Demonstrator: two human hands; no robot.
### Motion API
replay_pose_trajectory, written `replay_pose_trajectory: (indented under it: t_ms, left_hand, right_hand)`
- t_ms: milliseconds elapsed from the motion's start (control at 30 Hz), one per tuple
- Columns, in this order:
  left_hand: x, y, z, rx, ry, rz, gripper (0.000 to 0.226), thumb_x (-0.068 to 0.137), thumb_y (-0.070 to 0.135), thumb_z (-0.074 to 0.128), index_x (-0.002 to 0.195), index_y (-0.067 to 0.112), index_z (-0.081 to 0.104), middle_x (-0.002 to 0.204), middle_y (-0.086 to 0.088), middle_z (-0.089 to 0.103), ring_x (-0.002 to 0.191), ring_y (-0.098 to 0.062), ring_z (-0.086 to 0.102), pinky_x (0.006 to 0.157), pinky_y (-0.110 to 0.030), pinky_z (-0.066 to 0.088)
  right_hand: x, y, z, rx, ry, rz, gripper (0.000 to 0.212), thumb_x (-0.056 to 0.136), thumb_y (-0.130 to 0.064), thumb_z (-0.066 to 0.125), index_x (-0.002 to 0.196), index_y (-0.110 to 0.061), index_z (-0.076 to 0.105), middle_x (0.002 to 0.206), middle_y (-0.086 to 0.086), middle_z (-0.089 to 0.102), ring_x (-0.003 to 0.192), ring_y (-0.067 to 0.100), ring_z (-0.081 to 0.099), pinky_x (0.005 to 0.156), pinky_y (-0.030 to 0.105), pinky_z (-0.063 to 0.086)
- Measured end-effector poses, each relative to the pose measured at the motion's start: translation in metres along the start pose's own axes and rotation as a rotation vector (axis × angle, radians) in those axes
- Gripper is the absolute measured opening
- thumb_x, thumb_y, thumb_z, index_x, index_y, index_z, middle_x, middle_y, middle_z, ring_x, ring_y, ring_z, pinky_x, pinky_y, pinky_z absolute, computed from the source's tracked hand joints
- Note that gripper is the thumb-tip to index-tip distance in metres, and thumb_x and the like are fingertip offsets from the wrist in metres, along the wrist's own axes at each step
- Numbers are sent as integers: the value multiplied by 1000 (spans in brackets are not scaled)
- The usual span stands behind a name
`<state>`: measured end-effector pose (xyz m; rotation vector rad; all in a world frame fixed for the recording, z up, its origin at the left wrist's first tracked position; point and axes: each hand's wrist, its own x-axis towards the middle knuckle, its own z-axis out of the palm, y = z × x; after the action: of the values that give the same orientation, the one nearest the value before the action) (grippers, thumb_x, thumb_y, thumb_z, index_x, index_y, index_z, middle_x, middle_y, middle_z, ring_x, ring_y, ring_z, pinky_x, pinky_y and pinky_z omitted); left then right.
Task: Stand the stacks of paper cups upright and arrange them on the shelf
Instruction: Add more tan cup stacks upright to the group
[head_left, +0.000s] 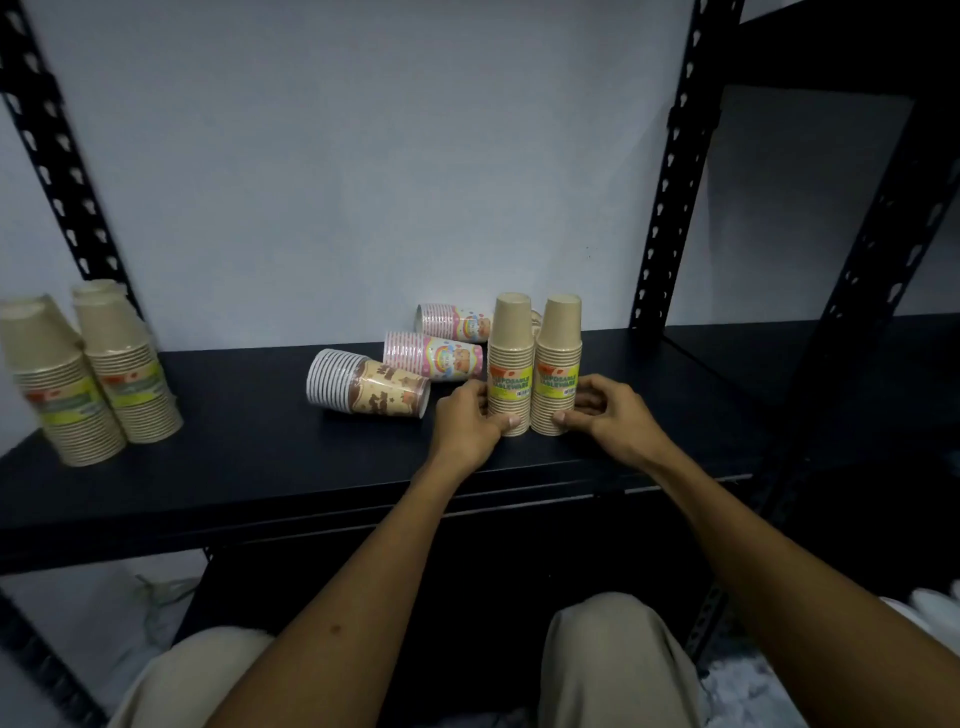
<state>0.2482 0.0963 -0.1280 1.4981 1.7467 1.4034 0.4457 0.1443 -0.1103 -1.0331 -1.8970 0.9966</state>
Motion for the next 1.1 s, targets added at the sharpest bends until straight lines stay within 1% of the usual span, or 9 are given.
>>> replay_pose_trajectory:
  t_ms: [167, 267, 367, 467, 567, 733, 867, 967, 1100]
  left_hand:
    - [-36, 0, -29, 49, 57, -10, 50, 72, 14, 83, 116, 9, 61, 112, -5, 70, 99, -14, 66, 92, -34, 53]
    - [-56, -4, -56, 81, 100, -13, 50, 71, 14, 83, 117, 12, 62, 112, -4, 70, 98, -14, 67, 93, -34, 53]
    - [-74, -7, -89, 115, 148, -37, 49, 73, 13, 82, 117, 9, 62, 114, -5, 70, 101, -16, 67, 93, -32, 52]
    - [-88, -16, -123, 154, 211, -72, 47, 73, 13, 82, 115, 6, 63, 114, -9, 70, 102, -20, 67, 93, -34, 52]
    - [-99, -26, -157, 191, 286, -110, 48, 72, 14, 83, 115, 6, 63, 114, -10, 70, 102, -21, 67, 92, -35, 53]
    - [-115, -48, -210, 208, 392, -164, 49, 73, 14, 82, 116, 7, 61, 114, -9, 69, 104, -20, 66, 93, -34, 52]
    - [-122, -61, -245, 190, 476, -214, 53, 73, 11, 81, 121, 7, 61, 116, -7, 69, 106, -19, 65, 94, -29, 49]
    - [-123, -71, -266, 203, 541, -225, 53, 73, 11, 81, 122, 9, 61, 116, -5, 69, 106, -17, 65, 92, -25, 48]
    - [-118, -84, -285, 225, 577, -214, 56, 74, 13, 81, 125, 12, 59, 116, -4, 69, 105, -15, 65, 96, -32, 51]
  right_hand:
    - [-21, -18, 24, 47, -60, -10, 42, 77, -13, 78, 115, -15, 61, 111, -1, 71, 104, 9, 66, 98, 34, 51]
    - [-29, -34, 49, 55, -102, -21, 43, 77, -13, 78, 116, -14, 60, 112, 0, 70, 105, 10, 66, 97, 36, 51]
    - [-31, -51, 79, 60, -162, -37, 45, 78, -12, 77, 118, -12, 59, 115, 1, 69, 108, 11, 65, 97, 40, 51]
    - [-29, -69, 113, 66, -222, -52, 47, 80, -9, 75, 123, -9, 56, 118, 2, 68, 109, 12, 64, 98, 40, 51]
    - [-25, -87, 150, 88, -295, -78, 48, 82, -7, 72, 127, -10, 55, 120, 3, 67, 109, 12, 64, 98, 36, 51]
    - [-16, -109, 212, 137, -389, -126, 44, 83, -1, 69, 124, -7, 55, 119, 6, 66, 111, 15, 62, 98, 31, 50]
    - [-3, -125, 255, 156, -455, -162, 50, 80, -3, 72, 126, -5, 53, 119, 6, 67, 111, 14, 63, 102, 35, 48]
    - [10, -134, 284, 187, -489, -160, 52, 79, -4, 74, 125, -8, 52, 119, 6, 67, 109, 13, 64, 101, 34, 48]
    - [32, -137, 313, 246, -525, -148, 45, 78, -2, 74, 119, -11, 55, 113, 4, 70, 105, 14, 66, 98, 38, 51]
